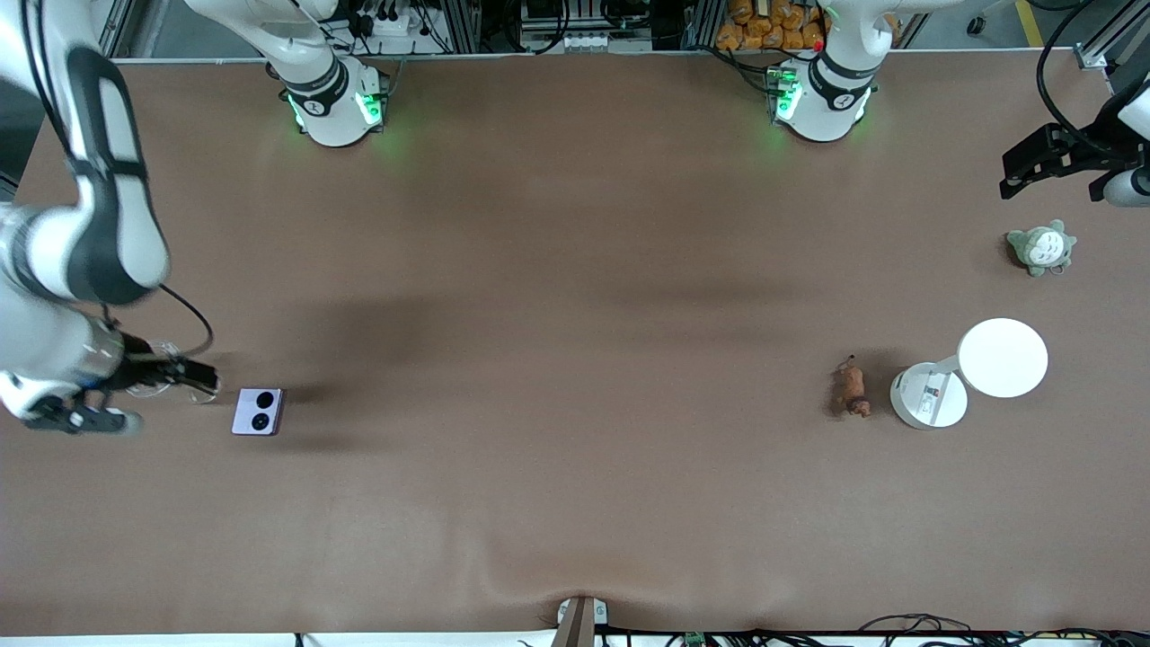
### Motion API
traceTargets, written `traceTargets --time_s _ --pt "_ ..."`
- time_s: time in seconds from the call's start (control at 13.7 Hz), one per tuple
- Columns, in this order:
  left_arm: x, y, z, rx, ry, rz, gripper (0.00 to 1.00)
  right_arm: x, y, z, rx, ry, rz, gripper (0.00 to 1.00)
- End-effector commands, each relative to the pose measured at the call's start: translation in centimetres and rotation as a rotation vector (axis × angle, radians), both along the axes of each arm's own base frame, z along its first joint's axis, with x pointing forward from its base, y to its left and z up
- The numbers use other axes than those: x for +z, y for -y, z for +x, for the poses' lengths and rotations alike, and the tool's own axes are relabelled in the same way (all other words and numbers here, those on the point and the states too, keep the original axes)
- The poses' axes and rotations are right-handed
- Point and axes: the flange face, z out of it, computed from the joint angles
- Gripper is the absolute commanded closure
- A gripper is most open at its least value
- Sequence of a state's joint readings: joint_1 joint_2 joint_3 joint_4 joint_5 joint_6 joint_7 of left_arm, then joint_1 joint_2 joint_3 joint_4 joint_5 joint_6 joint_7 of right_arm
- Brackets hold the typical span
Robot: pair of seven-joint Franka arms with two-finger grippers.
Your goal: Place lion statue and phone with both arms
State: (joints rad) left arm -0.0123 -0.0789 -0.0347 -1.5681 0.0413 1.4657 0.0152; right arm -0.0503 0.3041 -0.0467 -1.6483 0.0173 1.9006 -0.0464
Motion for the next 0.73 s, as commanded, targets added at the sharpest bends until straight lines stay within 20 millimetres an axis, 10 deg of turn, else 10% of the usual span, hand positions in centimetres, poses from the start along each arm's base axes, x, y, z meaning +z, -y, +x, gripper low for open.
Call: traceTargets --time_s 0.0,0.66 --pt "0.6 0.0 -0.3 0.009 0.003 -0.015 0.00 7.0 -0.8 -4.2 0.016 0.000 0.008 0.00" --pt "0.4 0.5 -0.3 0.001 -0.010 -0.037 0.00 18.5 -4.0 -9.3 -0.044 -0.031 0.021 0.00"
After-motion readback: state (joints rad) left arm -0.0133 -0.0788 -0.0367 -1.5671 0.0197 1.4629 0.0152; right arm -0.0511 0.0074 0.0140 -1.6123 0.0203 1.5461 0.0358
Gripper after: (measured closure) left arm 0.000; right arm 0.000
